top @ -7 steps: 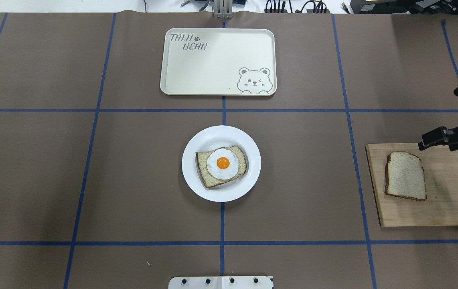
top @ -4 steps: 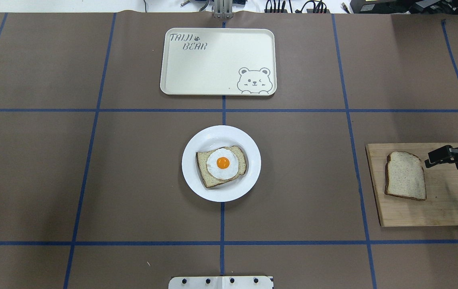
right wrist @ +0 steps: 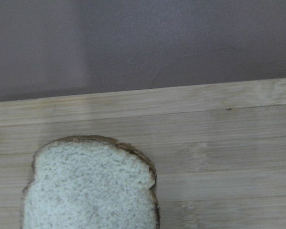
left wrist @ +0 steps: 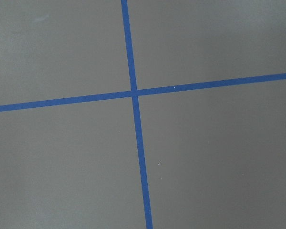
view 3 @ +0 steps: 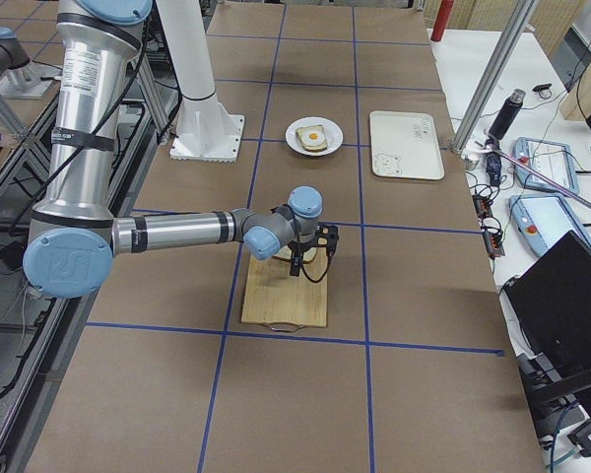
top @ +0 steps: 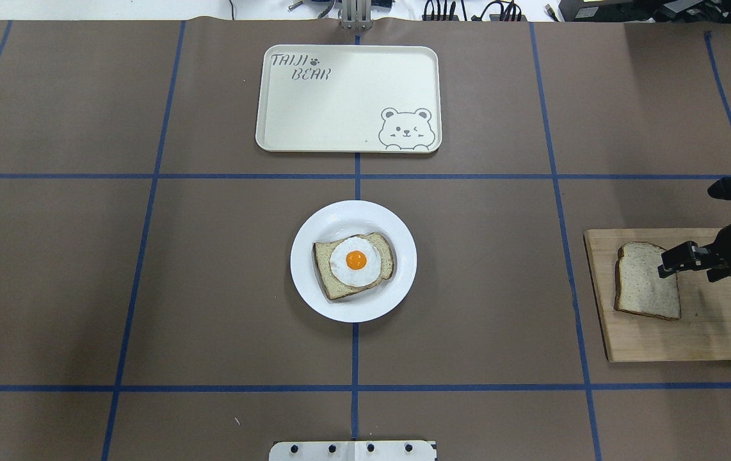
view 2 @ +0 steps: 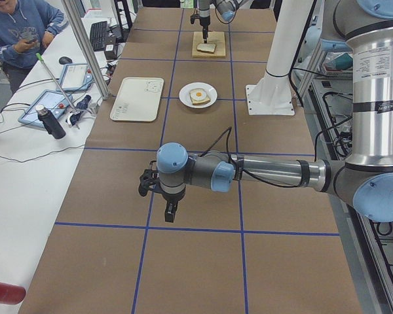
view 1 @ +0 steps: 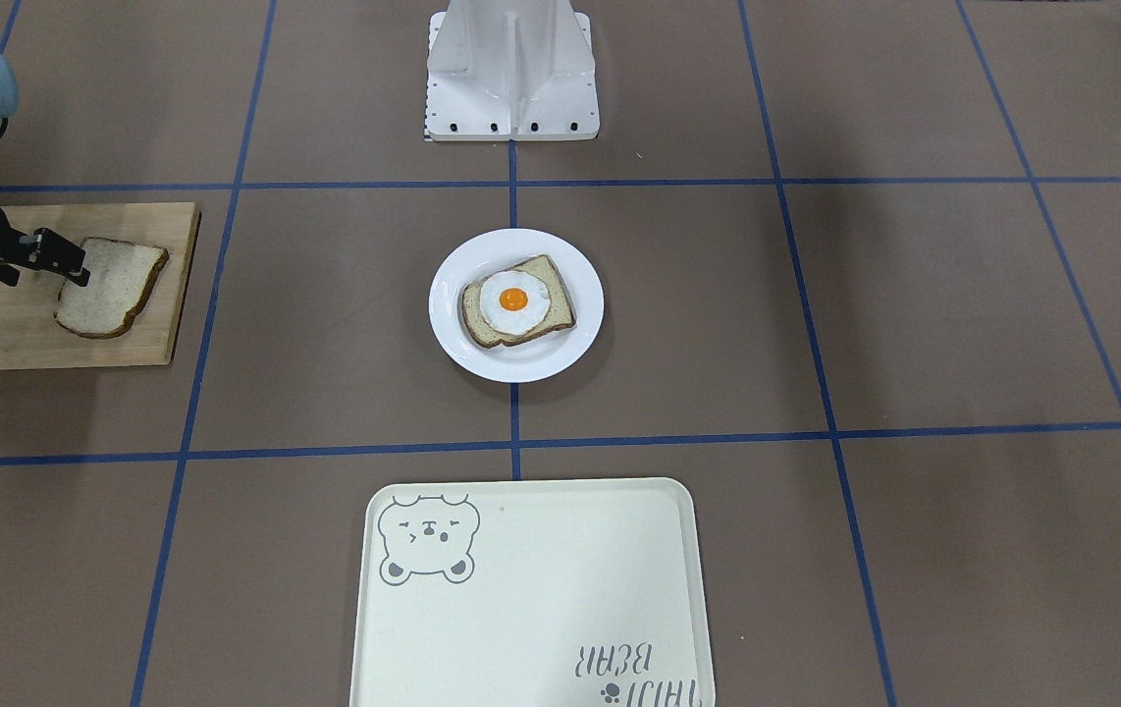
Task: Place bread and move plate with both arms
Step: 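Lower the right gripper over the bread slice on the wooden board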
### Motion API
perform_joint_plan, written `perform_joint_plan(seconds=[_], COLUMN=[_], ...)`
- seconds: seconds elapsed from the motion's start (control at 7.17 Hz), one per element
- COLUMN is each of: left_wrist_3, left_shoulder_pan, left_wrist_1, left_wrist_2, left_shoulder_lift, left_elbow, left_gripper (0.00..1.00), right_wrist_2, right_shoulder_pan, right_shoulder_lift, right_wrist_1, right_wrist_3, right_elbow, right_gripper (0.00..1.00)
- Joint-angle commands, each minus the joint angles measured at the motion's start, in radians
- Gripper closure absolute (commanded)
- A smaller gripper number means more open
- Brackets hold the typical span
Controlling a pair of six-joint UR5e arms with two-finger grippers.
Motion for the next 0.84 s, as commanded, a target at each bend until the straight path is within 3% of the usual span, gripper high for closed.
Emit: perform_joint_plan(seconds=[0.0, 0.14, 0.28, 0.42, 0.7], left_wrist_3=[0.000, 0.001, 0.001, 0.001, 0.001], left_shoulder_pan=[0.000, 0.000, 0.000, 0.000, 0.000], left_wrist_1=[0.000, 0.000, 0.000, 0.000, 0.000], left_wrist_2=[0.000, 0.000, 0.000, 0.000, 0.000], left_shoulder_lift=[0.000, 0.000, -0.003, 0.000, 0.000], left_elbow=[0.001, 0.001, 0.002, 0.002, 0.001], left_gripper=[0.01, 0.01, 0.01, 0.01, 0.01], right_wrist_2=[0.001, 0.001, 0.001, 0.001, 0.002], right_shoulder_pan=[-0.012, -0.020, -0.020, -0.020, -0.020], right_shoulder_lift=[0.002, 0.002, 0.005, 0.006, 0.006], right_wrist_1=[0.000, 0.000, 0.000, 0.000, -0.001], right_wrist_3=[-0.003, -0.003, -0.001, 0.005, 0.005], right_elbow=[-0.007, -0.015, -0.016, -0.016, -0.018], right_gripper=[0.06, 0.11, 0.23, 0.43, 0.48])
